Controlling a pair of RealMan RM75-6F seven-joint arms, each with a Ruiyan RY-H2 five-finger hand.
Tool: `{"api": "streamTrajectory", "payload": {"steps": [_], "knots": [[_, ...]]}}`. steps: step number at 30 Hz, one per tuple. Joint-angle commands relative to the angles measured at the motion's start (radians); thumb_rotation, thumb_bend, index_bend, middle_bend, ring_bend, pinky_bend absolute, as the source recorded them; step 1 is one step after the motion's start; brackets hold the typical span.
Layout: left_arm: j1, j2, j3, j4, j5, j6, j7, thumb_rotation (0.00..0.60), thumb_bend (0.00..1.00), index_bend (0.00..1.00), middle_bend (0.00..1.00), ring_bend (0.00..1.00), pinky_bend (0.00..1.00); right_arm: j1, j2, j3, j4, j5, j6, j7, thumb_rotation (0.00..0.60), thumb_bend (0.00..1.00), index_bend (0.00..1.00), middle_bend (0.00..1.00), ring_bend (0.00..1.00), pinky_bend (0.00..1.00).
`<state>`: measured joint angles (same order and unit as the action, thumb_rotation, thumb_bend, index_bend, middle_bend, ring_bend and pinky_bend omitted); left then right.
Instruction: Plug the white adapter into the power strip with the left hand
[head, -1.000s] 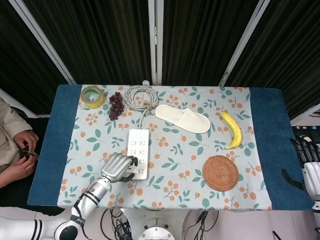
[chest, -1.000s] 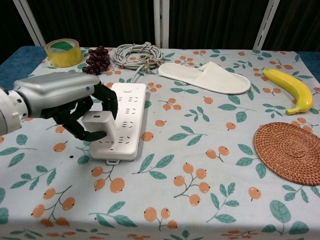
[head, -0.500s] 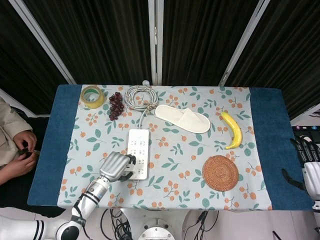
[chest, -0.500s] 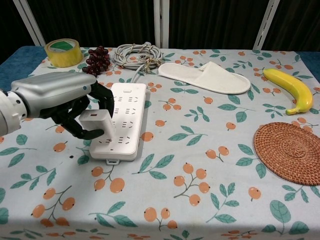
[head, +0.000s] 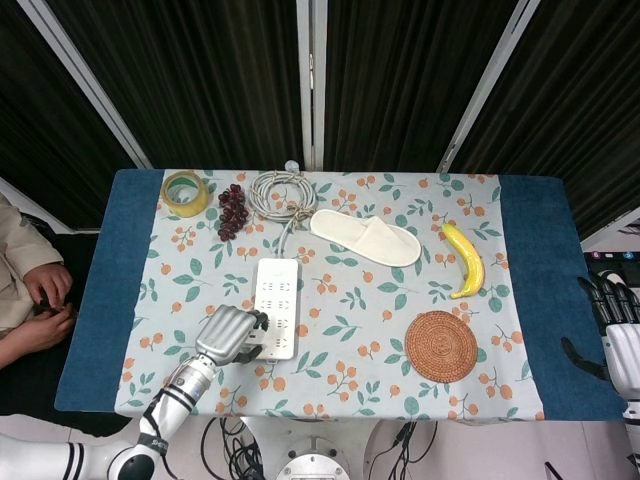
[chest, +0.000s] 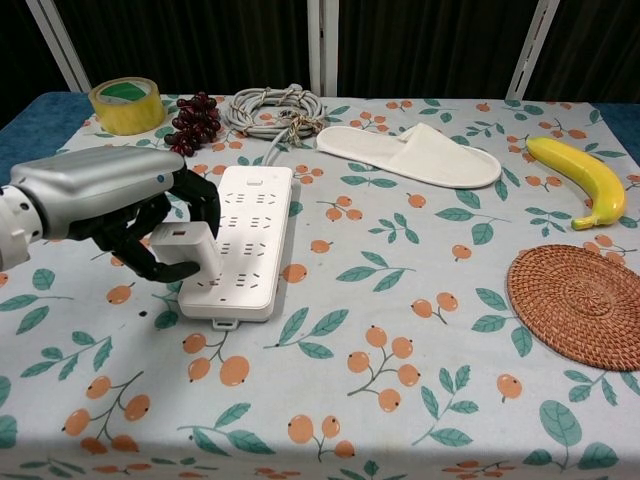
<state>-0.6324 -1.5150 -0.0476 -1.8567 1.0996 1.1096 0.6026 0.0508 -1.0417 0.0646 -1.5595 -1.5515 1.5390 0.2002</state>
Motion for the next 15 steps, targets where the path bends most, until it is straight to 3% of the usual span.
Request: {"api": "streamTrajectory", "payload": {"steps": [1, 15], "knots": [[-0.001, -0.002, 0.002, 0.001, -0.001, -0.001, 0.002, 0.600, 0.45, 0.79, 0.91, 0.77, 0.59, -0.001, 0.001, 0.000, -0.001, 0.000, 0.001, -0.001, 0.600, 0.22, 0.00, 0.00, 0.00, 0.00], [-0.014, -0.027, 0.005, 0.020, -0.014, 0.003, 0.043, 0.600, 0.45, 0.80, 0.93, 0.78, 0.59, -0.007, -0.001, -0.002, 0.004, 0.001, 0.008, 0.005, 0.600, 0.22, 0.00, 0.00, 0.00, 0.00]]}}
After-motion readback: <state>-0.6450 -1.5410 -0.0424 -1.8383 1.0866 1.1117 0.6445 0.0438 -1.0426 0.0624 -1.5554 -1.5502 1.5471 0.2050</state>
